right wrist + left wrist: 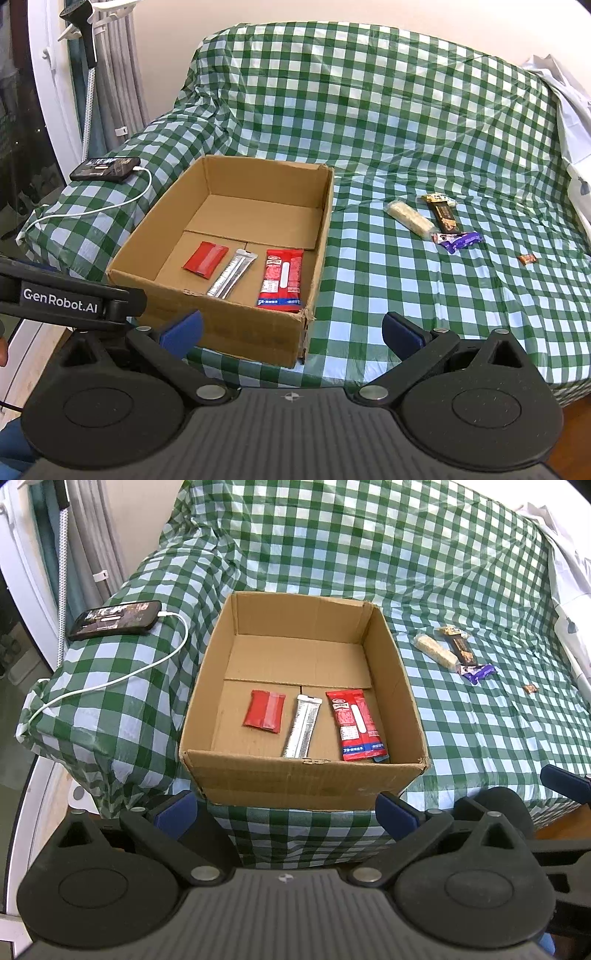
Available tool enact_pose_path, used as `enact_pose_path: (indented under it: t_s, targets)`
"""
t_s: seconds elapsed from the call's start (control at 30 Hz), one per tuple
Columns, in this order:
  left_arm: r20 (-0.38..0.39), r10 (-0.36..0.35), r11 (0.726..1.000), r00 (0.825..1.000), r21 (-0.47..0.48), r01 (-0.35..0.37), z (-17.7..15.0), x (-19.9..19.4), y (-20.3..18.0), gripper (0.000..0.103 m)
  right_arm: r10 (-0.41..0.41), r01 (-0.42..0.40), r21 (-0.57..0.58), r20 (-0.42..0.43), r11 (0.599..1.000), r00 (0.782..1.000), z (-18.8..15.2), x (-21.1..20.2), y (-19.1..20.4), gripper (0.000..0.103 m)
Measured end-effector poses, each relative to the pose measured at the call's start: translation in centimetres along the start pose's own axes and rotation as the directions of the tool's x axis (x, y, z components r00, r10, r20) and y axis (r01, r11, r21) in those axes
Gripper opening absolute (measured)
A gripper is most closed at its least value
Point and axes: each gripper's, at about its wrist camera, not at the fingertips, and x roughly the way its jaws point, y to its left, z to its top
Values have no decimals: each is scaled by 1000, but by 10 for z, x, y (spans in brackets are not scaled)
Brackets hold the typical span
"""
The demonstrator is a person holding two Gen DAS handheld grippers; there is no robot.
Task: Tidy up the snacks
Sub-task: 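Lift both open grippers away from the box, then grasp the white nougat bar with the left gripper while the right grasps the dark biscuit bar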
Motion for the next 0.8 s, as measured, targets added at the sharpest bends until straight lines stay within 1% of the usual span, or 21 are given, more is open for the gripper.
enact_pose_path:
  t_s: [0.23,0.47,0.67,0.8]
  targets:
    - [-24,8,1000,1000,8,-8,7,9,-6,103,4,-4,16,-14,1000,1000,1,11,-7,102]
    - [-39,19,999,999,46,-18,19,16,-24,103,8,-7,60,-7,998,1000,1,19,-20,102]
    - [-48,14,997,999,72,-10,33,22,-45,103,3,-3,133,-6,991,1000,-2,25,-43,102]
    - [-50,4,996,999,86,0,45,26,-63,103,-30,29,179,5,983,1000,-3,27,-65,102]
